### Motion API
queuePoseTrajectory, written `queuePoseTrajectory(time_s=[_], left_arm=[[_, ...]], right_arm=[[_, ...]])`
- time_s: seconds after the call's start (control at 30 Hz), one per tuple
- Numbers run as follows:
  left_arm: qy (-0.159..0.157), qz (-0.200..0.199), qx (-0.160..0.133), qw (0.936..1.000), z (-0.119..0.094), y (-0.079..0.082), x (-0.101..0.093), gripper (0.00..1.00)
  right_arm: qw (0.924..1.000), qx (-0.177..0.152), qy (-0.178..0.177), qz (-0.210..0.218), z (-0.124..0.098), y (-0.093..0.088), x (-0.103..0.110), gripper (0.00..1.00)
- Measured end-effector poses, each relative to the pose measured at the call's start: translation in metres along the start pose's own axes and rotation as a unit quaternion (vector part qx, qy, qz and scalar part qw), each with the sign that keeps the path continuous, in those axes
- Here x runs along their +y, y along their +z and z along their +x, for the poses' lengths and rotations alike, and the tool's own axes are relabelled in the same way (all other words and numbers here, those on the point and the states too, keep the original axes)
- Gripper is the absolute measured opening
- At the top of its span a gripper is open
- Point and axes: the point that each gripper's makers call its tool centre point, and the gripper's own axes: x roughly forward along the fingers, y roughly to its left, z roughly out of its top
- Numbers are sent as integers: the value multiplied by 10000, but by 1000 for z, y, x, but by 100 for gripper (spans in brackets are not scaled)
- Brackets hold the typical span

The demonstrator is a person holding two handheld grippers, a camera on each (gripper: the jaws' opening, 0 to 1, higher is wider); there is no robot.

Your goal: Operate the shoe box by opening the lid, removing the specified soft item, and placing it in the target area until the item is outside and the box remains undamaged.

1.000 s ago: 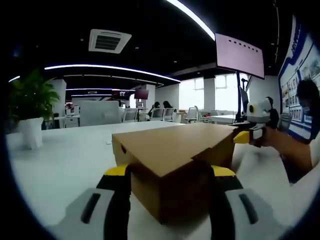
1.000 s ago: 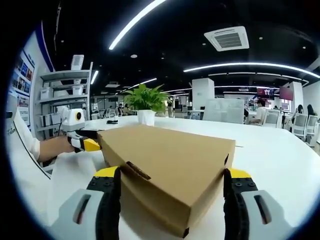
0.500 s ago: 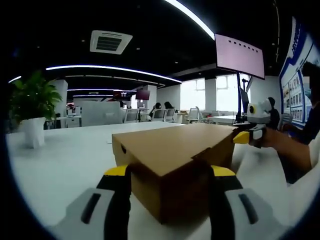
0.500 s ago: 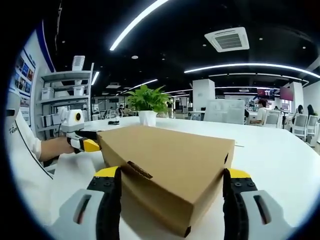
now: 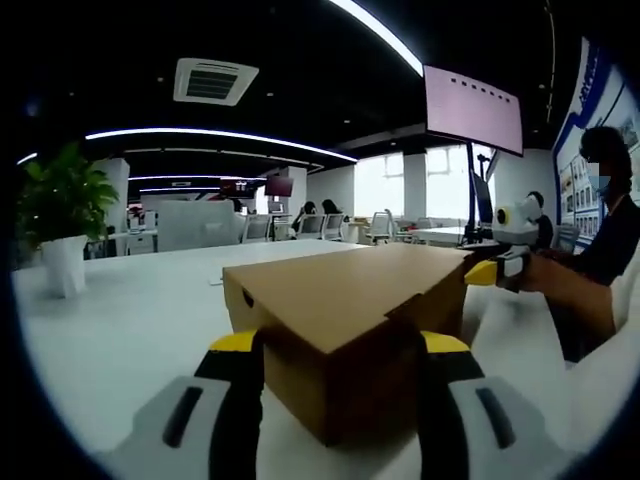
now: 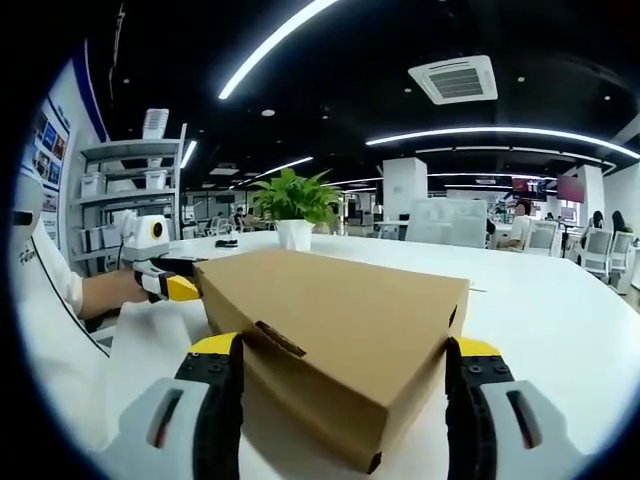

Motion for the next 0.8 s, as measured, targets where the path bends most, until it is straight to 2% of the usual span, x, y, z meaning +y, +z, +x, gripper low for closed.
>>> queuePoseTrajectory(time_s=[0.5, 0.6, 0.8], left_arm=[[-46, 9, -88, 10000, -7, -2, 0, 62], [-94, 5, -159, 9998, -9, -2, 1, 62], [-103, 37, -122, 9999, -9, -2, -1, 63]], right_arm=[[9998, -39, -211, 8, -10, -3, 17, 83], [9993, -196, -330, -48, -14, -5, 21, 82], [9990, -108, -420, -66, -18, -4, 28, 81]])
